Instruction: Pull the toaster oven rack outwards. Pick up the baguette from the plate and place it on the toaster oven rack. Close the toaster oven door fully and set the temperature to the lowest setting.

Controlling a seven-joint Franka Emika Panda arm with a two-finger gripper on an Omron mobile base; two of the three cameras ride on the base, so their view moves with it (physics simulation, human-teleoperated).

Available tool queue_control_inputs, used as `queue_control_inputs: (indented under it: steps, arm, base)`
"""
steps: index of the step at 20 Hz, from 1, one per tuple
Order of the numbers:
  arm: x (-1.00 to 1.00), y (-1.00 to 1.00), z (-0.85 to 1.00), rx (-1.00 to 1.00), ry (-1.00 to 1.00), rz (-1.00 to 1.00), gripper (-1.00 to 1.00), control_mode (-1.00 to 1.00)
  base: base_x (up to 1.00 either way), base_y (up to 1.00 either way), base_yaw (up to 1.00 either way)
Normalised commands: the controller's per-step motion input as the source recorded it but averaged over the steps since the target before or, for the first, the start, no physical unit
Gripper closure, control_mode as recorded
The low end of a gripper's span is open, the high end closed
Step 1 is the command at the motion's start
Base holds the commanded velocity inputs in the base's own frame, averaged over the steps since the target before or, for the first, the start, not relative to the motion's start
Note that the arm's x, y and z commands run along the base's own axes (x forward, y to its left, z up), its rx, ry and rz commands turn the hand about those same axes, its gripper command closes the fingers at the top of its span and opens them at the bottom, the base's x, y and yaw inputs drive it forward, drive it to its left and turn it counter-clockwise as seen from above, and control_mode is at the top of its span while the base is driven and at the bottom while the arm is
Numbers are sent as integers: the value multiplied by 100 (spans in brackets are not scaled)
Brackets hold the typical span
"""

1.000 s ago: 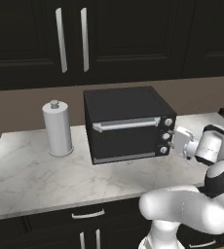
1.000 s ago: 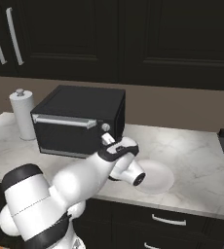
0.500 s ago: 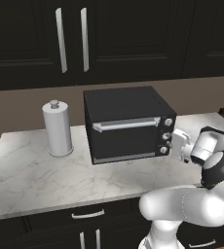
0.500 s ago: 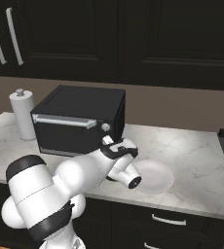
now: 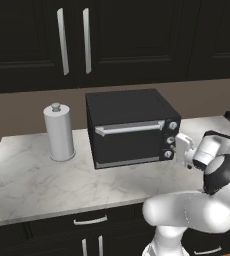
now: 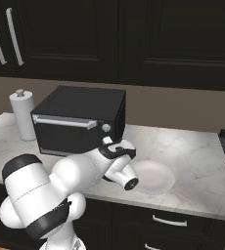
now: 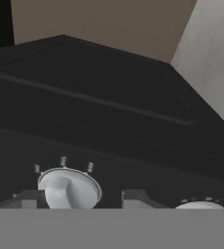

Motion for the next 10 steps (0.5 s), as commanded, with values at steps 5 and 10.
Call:
queue_control_inputs:
  steps: [5,10]
  arm:
    - [19,9,29,0,20,-8,-100,-100]
    - [37,5,34,-3,21,-9,-100,-100]
  base:
    - [0,0,0]
    - [0,0,0]
